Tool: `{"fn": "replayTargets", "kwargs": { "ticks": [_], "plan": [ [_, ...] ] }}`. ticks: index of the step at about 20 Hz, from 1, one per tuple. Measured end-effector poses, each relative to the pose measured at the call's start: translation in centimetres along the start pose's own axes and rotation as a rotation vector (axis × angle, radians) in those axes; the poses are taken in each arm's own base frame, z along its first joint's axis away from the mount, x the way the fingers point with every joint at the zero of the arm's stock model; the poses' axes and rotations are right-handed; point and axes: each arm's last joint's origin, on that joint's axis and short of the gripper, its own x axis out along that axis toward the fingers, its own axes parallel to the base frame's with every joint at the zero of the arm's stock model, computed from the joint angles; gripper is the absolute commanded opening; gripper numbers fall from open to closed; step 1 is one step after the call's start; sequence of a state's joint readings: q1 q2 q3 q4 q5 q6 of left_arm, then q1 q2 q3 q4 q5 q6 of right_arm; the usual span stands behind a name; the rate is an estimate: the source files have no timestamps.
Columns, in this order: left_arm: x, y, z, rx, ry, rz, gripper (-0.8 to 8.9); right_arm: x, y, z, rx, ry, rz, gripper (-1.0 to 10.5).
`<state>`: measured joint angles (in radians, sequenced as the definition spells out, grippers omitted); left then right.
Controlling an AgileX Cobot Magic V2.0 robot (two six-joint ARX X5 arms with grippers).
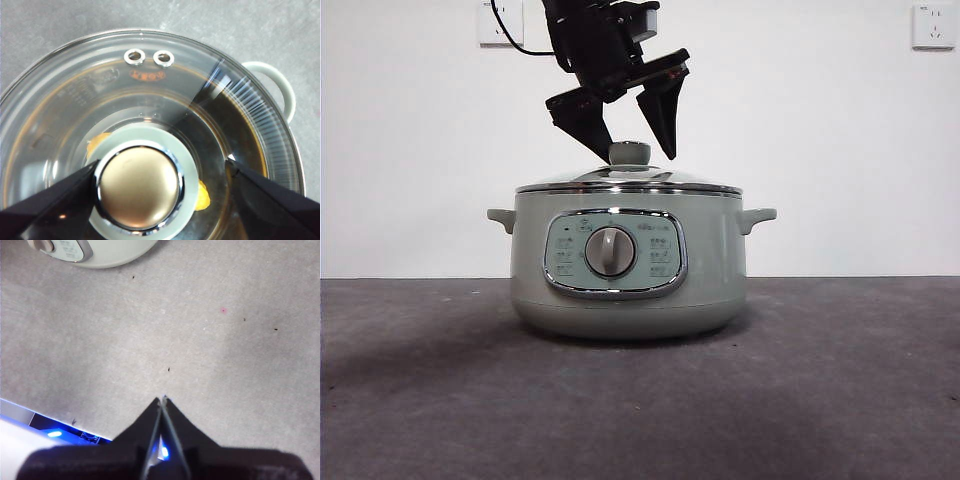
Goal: Pick up the corn,open the lid,put the corn in the pot,close the lid
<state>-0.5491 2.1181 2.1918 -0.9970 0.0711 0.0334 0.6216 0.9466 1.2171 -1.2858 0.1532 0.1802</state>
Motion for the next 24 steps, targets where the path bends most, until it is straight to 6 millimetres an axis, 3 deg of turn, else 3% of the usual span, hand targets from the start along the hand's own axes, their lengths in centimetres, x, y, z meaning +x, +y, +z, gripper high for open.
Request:
{"fn": "replayTargets", "kwargs": {
  "ticks": [2,6,8,9,14,18,21,24],
  "plan": [
    [-1.6,0.1,0.2,-0.002,-0.035,0.008,4.20,0.0,0.0,0.0,0.000,0.000,0.000,-0.1],
    [-9.1,0.1,0.5,-0.003,-0.176,0.076,3.81,0.0,0.0,0.0,0.000,0.000,0.000,-0.1],
    [-12.8,-0.1,-0.4,-0.006,-0.181,0.086,0.67,0.0,0.0,0.0,0.000,0.000,0.000,0.0],
    [-14.5,-0.2,-1.0,-0.003,-0.170,0.086,-0.08,0.0,0.0,0.0,0.000,0.000,0.000,0.0],
    [-22.9,-1.1,-4.8,0.049,-0.168,0.091,-0.03,0.0,0.0,0.0,0.000,-0.001,-0.001,0.0],
    [-28.6,-1.7,-7.2,0.040,-0.301,0.097,-0.03,0.0,0.0,0.0,0.000,-0.001,-0.002,0.0],
    [-30.9,-1.9,-8.4,0.037,-0.358,0.099,-0.03,0.0,0.0,0.0,0.000,-0.001,-0.003,0.0],
    [-31.1,-1.9,-8.5,0.037,-0.365,0.100,-0.03,0.0,0.0,0.0,0.000,-0.001,-0.003,0.0]
  ]
}}
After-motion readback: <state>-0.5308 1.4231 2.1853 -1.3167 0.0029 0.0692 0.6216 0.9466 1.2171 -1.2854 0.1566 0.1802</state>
